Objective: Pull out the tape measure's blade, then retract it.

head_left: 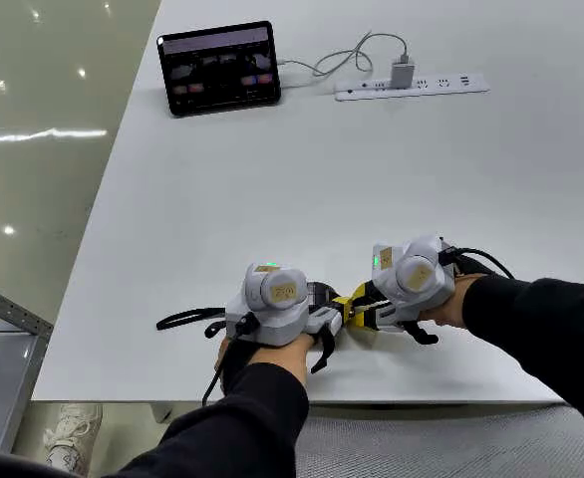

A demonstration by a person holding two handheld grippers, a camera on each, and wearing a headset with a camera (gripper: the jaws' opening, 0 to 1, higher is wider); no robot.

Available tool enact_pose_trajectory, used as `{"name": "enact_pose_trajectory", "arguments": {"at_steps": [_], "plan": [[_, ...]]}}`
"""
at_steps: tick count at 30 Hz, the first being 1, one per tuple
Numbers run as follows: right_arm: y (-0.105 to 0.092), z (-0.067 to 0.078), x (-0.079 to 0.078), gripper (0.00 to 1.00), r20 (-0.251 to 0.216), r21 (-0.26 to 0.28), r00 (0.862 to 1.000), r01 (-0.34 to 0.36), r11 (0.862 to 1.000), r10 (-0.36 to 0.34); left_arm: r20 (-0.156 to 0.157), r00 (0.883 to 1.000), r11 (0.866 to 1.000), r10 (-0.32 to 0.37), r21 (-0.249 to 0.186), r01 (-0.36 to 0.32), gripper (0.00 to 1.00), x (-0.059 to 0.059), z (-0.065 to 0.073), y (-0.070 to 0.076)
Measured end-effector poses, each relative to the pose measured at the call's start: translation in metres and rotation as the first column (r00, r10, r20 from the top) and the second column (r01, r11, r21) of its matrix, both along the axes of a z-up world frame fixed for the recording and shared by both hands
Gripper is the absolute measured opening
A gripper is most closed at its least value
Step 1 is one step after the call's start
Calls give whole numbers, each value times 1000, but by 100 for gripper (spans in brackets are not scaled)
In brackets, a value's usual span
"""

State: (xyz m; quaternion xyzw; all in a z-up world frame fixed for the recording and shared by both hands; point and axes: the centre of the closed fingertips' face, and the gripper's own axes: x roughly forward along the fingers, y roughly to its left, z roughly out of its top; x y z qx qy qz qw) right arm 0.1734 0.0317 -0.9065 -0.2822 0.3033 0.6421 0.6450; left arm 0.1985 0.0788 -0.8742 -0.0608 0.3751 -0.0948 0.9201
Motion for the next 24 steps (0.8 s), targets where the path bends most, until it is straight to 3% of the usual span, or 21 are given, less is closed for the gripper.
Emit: {"name": "enact_pose_trajectory", "arguments": {"at_steps": [24], "plan": [[-1, 0, 1, 13, 8, -4, 1000, 17, 1000, -17, 2, 1000, 1000, 0, -3, 0, 62, 1, -1, 0]]}}
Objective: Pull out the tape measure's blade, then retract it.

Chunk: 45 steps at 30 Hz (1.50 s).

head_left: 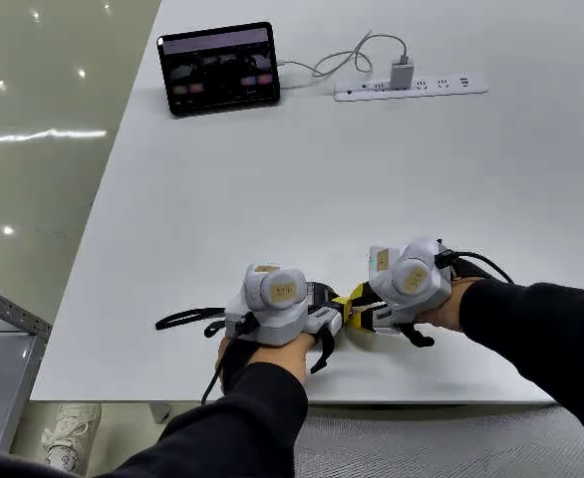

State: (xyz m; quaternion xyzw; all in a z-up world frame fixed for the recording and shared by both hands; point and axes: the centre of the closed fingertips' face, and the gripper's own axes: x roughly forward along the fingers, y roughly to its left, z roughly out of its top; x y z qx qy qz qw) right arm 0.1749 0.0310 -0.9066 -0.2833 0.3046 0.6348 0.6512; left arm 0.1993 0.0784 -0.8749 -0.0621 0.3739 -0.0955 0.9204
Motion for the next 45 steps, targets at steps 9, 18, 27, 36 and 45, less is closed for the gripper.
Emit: {"name": "enact_pose_trajectory", "arguments": {"at_steps": [9, 18, 27, 36, 45], "plan": [[1, 1, 0, 13, -15, -7, 1000, 16, 1000, -17, -26, 999, 999, -24, -30, 23, 62, -1, 1, 0], [-17, 14, 15, 27, -30, 22, 991, 130, 991, -129, -37, 998, 998, -54, -27, 53, 63, -4, 1, -2], [-44, 39, 21, 40, -27, 91, 970, 241, 966, -240, -5, 991, 988, -132, -77, 131, 69, 0, 18, 2], [-104, 53, 12, 49, -6, 143, 936, 348, 927, -351, 80, 909, 912, -408, -12, 410, 87, -3, 29, 16], [-152, 62, 7, 58, 12, 163, 903, 422, 892, -430, 141, 869, 878, -475, 7, 479, 99, -10, 45, 44]]}}
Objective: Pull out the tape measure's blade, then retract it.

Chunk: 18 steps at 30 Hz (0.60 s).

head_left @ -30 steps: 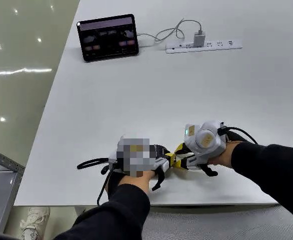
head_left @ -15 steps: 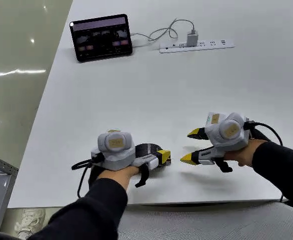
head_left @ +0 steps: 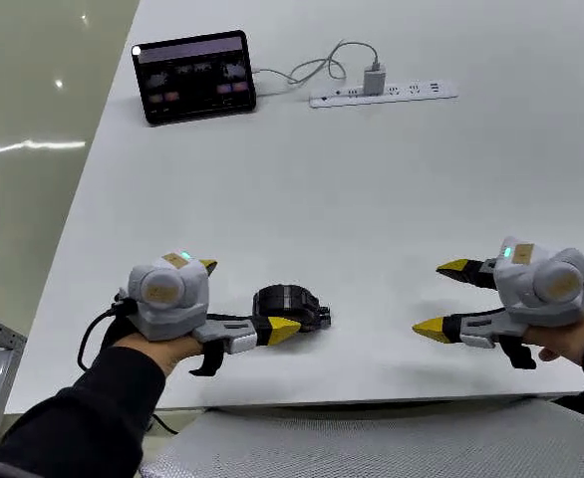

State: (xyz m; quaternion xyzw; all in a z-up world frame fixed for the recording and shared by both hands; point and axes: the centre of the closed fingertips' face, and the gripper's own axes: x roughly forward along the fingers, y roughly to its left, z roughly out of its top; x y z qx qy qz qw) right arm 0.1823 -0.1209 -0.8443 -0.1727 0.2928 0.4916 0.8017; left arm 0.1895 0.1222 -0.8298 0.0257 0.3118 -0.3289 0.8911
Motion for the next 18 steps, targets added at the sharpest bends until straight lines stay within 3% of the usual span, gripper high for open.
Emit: {"name": "enact_pose_trajectory", "arguments": {"at_steps": [3, 5, 9, 11, 16, 18], "plan": [[-10, 3, -1, 63, -12, 5, 1000, 25, 1000, -25, 15, 1000, 1000, 14, -23, -13, 100, -2, 7, 8], [-22, 4, -4, 66, -28, 1, 998, 47, 999, -47, -9, 1000, 999, 19, -30, -20, 100, -5, 3, 19], [-42, 6, -5, 72, -39, -5, 995, 89, 996, -89, -12, 1000, 1000, 8, 0, -8, 100, -14, 1, 28], [-54, 7, -6, 73, -39, -1, 993, 109, 994, -109, -44, 999, 1000, 15, 23, -14, 100, -19, -5, 34], [-89, 5, -9, 81, -55, -10, 984, 167, 986, -167, -46, 998, 999, 33, 12, -33, 100, -26, -4, 41], [-102, 4, -13, 80, -62, -32, 983, 171, 985, -173, -43, 998, 999, 34, 11, -34, 100, -29, -2, 43]]}}
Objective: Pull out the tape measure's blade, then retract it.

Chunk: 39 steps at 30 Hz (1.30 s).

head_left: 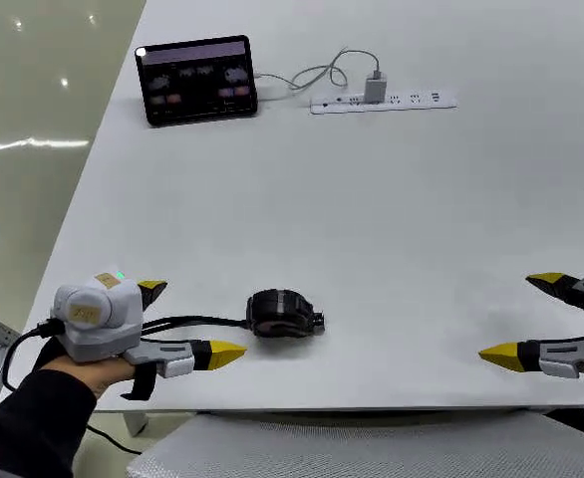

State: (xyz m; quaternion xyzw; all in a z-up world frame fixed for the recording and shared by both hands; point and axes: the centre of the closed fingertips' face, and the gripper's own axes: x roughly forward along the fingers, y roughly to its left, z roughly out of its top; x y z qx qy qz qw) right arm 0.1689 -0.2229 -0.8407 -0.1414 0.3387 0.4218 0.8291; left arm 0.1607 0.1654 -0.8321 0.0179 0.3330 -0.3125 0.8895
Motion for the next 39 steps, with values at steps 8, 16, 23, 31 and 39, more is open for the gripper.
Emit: {"name": "enact_pose_trajectory", "arguments": {"at_steps": [8, 16, 23, 31, 39], "plan": [[-29, 10, -6, 93, 31, -4, 998, 48, 999, -48, 23, 1000, 1000, 8, 9, -8, 100, 1, 18, 10], [-34, 13, -8, 100, 27, 14, 998, 55, 998, -55, 19, 1000, 999, -5, 47, 4, 98, 1, 13, 9], [-33, 10, -8, 100, 6, 12, 999, 49, 999, -49, -6, 1000, 999, -7, 50, 7, 100, -2, 8, 9], [-31, 15, -5, 100, 14, 24, 999, 50, 998, -51, -27, 1000, 999, -8, 43, 9, 100, -2, 5, 8], [-35, 13, -5, 100, 11, 28, 998, 57, 998, -58, -44, 999, 999, -23, 46, 25, 100, -7, 3, 5]]}}
